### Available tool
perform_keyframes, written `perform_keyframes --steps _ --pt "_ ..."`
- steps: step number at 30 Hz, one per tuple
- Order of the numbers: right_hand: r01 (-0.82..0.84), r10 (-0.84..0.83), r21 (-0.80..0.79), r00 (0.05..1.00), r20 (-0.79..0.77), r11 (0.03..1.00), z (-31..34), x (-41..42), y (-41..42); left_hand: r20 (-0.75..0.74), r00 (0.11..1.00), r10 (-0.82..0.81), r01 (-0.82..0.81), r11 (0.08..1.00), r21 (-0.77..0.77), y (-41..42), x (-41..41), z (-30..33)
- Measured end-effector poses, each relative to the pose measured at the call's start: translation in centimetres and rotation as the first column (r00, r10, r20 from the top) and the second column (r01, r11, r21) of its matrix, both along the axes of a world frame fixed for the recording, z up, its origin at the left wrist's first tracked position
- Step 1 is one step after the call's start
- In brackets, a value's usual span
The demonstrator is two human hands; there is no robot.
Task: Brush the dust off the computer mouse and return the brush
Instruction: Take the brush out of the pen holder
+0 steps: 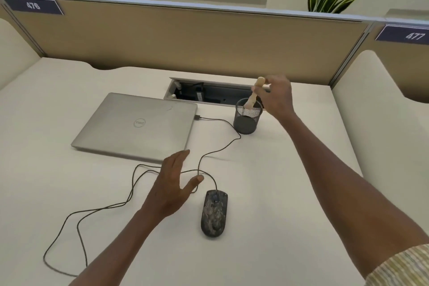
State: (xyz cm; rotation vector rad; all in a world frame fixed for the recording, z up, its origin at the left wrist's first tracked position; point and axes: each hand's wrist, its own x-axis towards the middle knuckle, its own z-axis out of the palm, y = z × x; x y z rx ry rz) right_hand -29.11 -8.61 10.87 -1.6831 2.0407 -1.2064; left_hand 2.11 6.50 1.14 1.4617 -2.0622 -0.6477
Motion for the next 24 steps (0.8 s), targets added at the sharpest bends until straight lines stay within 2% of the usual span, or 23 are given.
perform_keyframes --steps 4,6,11,16,24 --pt "0.004 0.001 -0.083 0.999 0.05 0.997 2.3 -0.2 3.2 -0.078 0.99 -0.116 0.13 0.969 0.209 3.2 0.5 -1.4" --pt "0.0 0.004 -0.1 0.999 0.04 0.995 3.1 -0.1 5.1 -0.076 0.987 -0.144 0.159 0.952 0.261 4.2 0.6 -2.1" --pt "-0.04 0.059 -0.134 0.988 0.146 0.99 4.3 0.9 10.2 -0.026 0.975 -0.219 0.213 0.9 0.381 5.4 0.3 -3.2" --pt "-0.137 0.169 -0.14 0.953 0.253 0.981 4.1 2.3 15.6 0.036 0.955 -0.294 0.252 0.87 0.424 5.2 0.3 -3.9" --pt "-0.168 0.185 -0.076 0.896 0.405 0.983 2.4 4.1 21.0 0.043 0.958 -0.283 0.243 0.883 0.401 4.3 -0.2 -4.7"
